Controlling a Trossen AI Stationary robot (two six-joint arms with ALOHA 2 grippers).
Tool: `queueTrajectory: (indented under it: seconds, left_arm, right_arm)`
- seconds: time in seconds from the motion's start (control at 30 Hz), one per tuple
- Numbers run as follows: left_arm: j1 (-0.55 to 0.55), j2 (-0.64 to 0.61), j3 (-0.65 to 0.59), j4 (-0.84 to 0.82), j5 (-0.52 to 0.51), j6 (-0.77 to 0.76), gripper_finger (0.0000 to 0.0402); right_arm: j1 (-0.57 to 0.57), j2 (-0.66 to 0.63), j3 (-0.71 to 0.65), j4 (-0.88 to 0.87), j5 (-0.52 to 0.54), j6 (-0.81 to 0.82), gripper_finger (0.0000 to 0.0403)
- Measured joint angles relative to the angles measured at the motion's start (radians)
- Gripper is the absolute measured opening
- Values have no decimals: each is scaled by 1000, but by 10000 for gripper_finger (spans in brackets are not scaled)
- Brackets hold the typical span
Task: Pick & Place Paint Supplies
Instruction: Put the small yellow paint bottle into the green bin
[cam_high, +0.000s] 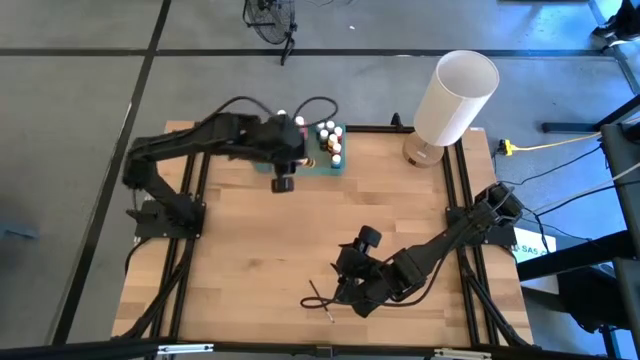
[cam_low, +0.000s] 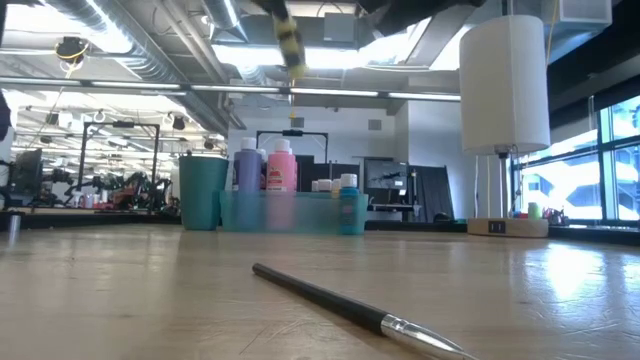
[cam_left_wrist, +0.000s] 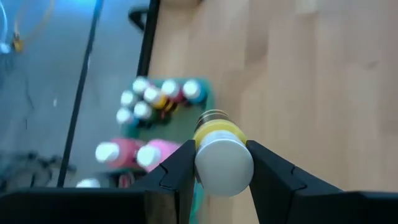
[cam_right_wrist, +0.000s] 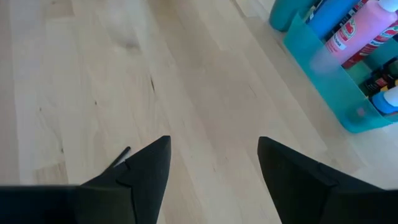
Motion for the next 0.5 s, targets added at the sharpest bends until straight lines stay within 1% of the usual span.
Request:
queueTrajectory:
  seconds: [0.07,0.23,0.37,0.5]
  left_arm:
    - [40,51,34,-27,15,9,117]
    - [130,165,93,-48,136,48,117]
    - [178,236,106,-49,160,81,117]
    - [223,289,106,-60,173,96,117]
  right_arm:
    - [0,0,0,-10,1,2,243]
    - [0,0,0,-17,1,4,243]
    - [11,0,0,-36,18,5,243]
    - [44,0,0,-85,94,51,243]
